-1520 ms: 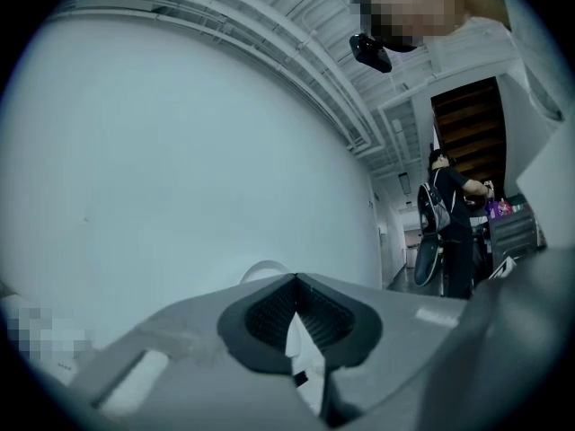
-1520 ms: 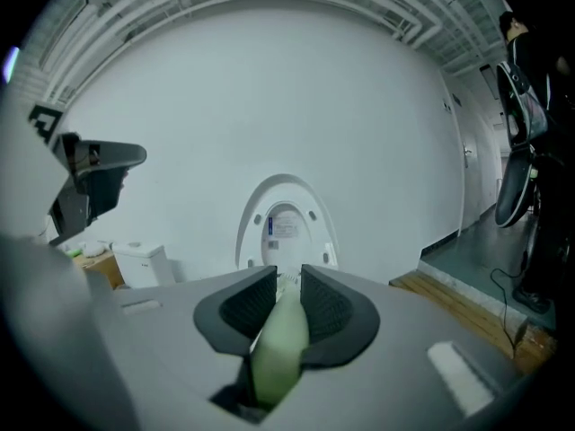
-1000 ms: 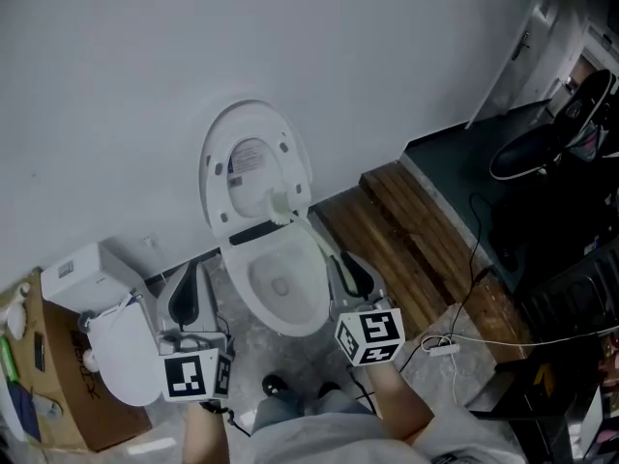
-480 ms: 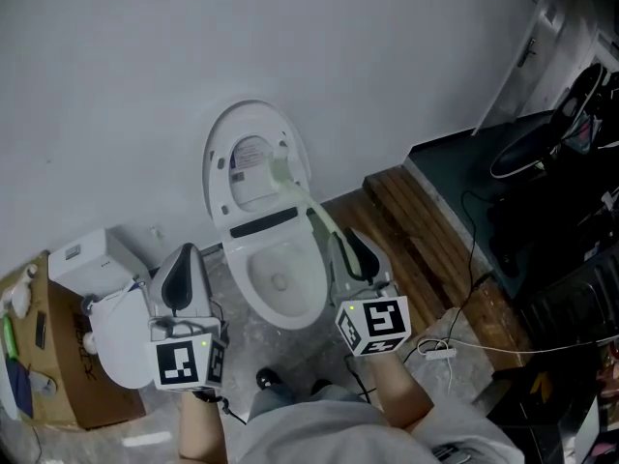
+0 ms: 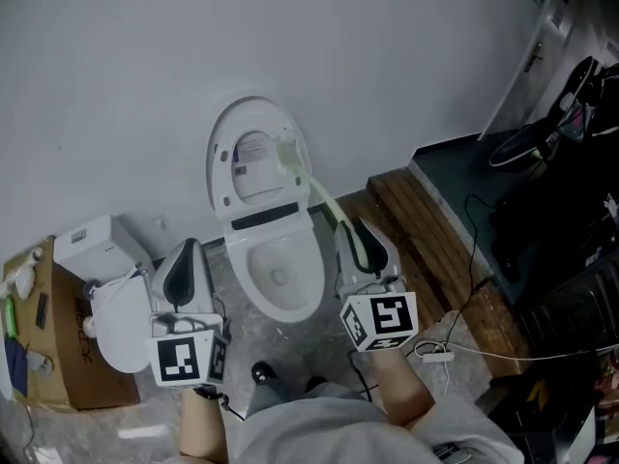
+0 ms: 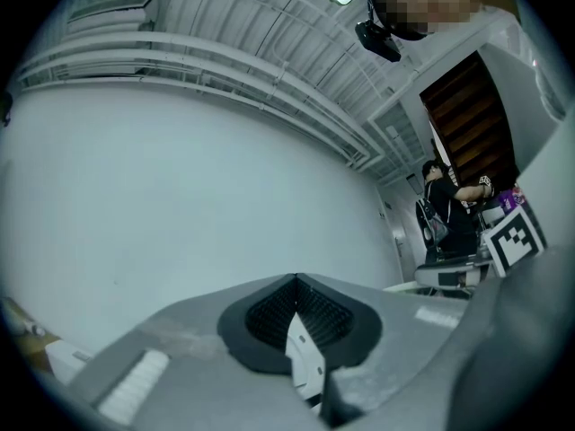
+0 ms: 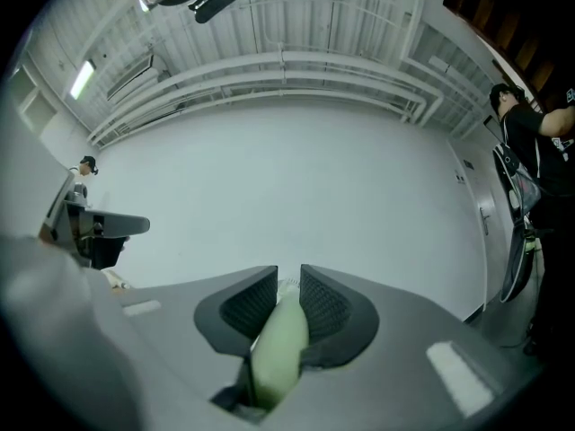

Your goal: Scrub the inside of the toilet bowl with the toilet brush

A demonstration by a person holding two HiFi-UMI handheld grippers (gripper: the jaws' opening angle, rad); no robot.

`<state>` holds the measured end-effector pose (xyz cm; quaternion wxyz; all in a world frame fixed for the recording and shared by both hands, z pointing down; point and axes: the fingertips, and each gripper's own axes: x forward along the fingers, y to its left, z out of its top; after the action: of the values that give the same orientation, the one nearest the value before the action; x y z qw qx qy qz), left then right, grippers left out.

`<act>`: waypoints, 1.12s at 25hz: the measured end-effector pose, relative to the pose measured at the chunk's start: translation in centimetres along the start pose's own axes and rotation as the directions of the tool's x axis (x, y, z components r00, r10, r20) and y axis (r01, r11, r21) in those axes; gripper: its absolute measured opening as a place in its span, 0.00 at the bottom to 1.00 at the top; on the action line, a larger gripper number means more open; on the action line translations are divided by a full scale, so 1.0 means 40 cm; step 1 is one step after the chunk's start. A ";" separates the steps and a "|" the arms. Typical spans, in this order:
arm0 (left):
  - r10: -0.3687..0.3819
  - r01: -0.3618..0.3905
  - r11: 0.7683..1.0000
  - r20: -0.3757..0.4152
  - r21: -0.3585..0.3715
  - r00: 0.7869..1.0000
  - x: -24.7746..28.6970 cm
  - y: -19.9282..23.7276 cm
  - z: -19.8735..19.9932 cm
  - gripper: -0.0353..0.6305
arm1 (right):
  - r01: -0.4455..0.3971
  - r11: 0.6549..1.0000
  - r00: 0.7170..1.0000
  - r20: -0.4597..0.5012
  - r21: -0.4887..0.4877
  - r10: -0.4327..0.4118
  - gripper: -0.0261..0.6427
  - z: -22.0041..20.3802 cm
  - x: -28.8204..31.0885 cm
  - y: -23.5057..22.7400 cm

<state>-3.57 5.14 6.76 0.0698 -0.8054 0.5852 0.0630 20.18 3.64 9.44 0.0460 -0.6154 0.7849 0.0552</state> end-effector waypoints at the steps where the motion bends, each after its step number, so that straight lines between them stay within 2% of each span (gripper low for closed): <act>1: 0.004 -0.004 1.000 0.000 -0.002 1.000 -0.008 -0.005 0.002 0.06 | -0.001 1.000 1.000 0.005 -0.002 0.001 0.15 0.005 -0.008 -0.002; 10: 0.031 -0.031 0.999 0.014 -0.009 0.999 -0.074 -0.041 0.018 0.06 | -0.019 1.000 0.999 0.036 -0.012 0.019 0.15 0.038 -0.075 -0.004; 28: 0.027 -0.027 1.000 0.023 0.011 0.999 -0.141 -0.097 0.037 0.06 | -0.032 0.999 0.997 0.067 0.003 0.032 0.15 0.058 -0.153 -0.004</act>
<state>-1.64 11.88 6.50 0.0799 -0.7962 0.5957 0.0698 21.81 9.81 8.01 0.0727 -0.6003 0.7929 0.0749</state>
